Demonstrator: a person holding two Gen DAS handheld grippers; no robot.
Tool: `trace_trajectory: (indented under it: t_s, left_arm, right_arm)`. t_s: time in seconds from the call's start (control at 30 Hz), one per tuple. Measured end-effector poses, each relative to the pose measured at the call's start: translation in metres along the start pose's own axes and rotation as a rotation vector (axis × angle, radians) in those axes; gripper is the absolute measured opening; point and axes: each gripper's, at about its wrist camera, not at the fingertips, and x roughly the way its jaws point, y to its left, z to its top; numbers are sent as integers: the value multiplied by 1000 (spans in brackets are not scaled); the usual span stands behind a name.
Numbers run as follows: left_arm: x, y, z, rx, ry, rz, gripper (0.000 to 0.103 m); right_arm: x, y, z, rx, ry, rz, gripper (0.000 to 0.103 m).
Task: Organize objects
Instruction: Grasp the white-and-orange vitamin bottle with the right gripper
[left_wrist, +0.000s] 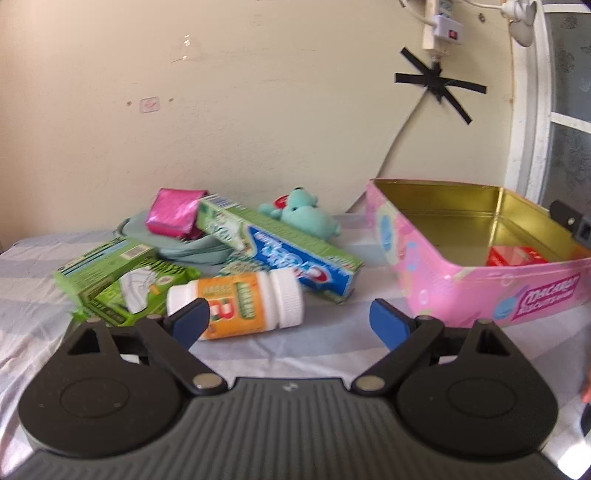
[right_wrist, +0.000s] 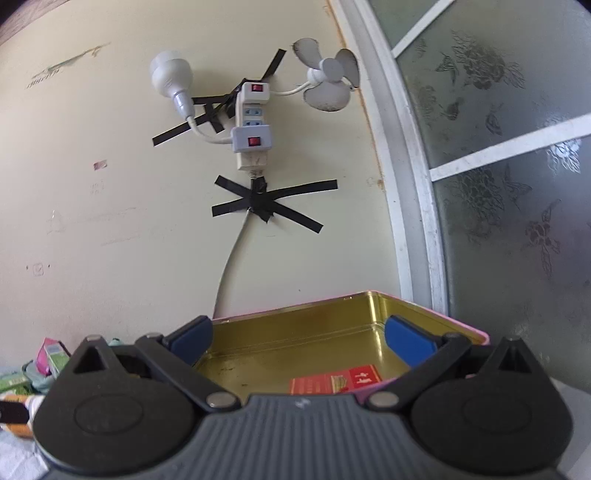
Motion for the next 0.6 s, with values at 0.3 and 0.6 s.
trace_trajectory:
  t_s: [0.3, 0.6]
  left_arm:
    - [14, 82, -28, -73, 59, 196, 95]
    - [17, 140, -25, -249, 25, 239, 95]
  right_arm:
    - [-11, 76, -4, -191, 20, 230, 103]
    - [6, 194, -36, -387, 260, 541, 87]
